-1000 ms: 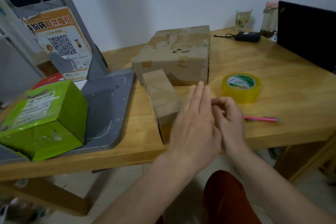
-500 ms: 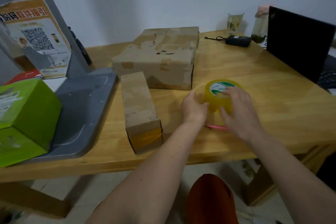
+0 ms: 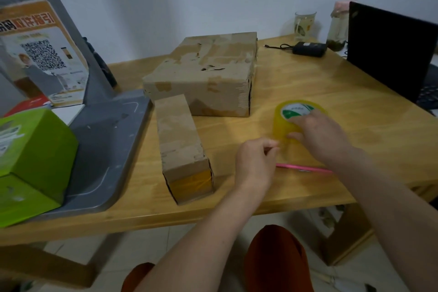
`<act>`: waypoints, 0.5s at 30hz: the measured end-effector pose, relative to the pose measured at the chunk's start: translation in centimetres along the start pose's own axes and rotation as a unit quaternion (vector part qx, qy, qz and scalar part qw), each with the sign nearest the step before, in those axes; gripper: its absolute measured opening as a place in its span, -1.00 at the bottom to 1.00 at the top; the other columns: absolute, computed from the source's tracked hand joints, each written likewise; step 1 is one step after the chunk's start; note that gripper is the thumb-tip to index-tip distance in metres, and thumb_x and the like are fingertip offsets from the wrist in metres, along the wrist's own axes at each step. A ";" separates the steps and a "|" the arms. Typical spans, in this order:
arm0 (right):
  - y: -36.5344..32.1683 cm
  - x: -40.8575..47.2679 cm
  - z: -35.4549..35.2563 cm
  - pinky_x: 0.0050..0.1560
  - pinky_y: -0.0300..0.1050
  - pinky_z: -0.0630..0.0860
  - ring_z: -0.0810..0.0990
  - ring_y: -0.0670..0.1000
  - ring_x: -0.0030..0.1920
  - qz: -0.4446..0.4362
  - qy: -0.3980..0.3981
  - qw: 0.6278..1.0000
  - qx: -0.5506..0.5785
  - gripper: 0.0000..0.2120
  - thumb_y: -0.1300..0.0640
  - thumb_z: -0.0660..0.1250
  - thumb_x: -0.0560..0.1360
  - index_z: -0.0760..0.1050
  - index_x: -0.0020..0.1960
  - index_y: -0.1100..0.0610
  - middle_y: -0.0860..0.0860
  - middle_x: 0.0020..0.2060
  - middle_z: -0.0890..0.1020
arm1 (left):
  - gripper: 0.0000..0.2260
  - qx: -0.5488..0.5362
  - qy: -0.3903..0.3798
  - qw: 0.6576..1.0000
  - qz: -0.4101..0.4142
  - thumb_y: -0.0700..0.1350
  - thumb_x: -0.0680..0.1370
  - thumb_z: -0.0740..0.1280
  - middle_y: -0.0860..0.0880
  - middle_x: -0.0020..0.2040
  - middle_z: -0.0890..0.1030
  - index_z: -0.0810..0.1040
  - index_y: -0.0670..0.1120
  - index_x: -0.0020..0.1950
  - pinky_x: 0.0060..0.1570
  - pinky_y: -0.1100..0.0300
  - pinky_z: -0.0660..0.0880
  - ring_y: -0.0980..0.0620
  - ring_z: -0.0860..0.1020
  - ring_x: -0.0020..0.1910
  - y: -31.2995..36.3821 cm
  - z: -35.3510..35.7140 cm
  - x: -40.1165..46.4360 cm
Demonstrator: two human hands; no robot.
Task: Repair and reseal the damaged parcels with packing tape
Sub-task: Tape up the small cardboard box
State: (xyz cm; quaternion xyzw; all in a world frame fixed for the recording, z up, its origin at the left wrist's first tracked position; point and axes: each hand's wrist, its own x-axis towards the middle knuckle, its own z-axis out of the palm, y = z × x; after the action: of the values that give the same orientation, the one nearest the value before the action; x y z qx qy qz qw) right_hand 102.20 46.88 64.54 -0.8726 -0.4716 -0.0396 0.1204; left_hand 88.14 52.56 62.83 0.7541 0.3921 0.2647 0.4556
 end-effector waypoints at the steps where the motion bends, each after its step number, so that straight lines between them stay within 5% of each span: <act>1: -0.3 0.0 0.3 0.25 0.02 0.37 0.43 0.16 0.26 -0.005 -0.021 1.000 -0.004 -0.54 -0.03 0.32 0.53 0.40 0.39 0.08 0.18 0.20 0.52 | -0.87 0.006 0.011 1.000 -0.008 -0.20 0.55 0.39 0.07 -0.03 0.68 0.70 -0.08 0.05 0.11 0.27 0.50 0.14 0.60 -0.04 -0.2 -0.6 -0.2; 6: -0.2 -0.5 0.1 0.50 0.07 -0.08 0.22 0.04 0.47 -0.033 -0.066 0.997 0.016 -0.49 0.03 0.30 0.55 0.28 0.47 0.00 0.03 0.42 0.38 | -0.83 0.012 0.072 0.997 -0.039 -0.19 0.61 0.31 0.07 0.03 0.65 0.68 -0.03 0.08 0.12 0.25 0.51 0.13 0.58 0.02 -0.7 -3.2 0.4; 11: -0.8 -0.8 0.0 0.43 0.07 0.17 0.26 0.07 0.43 -0.024 -0.058 0.997 0.049 -0.53 0.08 0.29 0.57 0.31 0.46 -0.01 0.07 0.40 0.40 | -0.84 0.020 0.033 0.999 -0.037 -0.17 0.60 0.33 0.07 0.05 0.67 0.69 -0.03 0.08 0.17 0.23 0.50 0.13 0.59 0.06 -0.8 -3.4 -0.7; 15: -1.7 0.3 0.5 0.41 0.13 0.18 0.26 0.09 0.43 -0.004 -0.056 0.997 0.046 -0.53 0.05 0.30 0.56 0.33 0.45 -0.03 0.10 0.38 0.42 | -0.85 0.055 0.018 0.998 -0.012 -0.17 0.58 0.35 0.07 0.06 0.67 0.70 -0.03 0.07 0.17 0.21 0.51 0.12 0.58 0.06 -0.4 -3.8 -1.4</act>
State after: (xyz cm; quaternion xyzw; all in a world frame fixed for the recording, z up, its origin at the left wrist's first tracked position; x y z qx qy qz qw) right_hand 100.94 48.12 64.39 -0.8650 -0.4825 0.0303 0.1340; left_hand 84.31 53.32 64.11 0.7683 0.4231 0.2512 0.4093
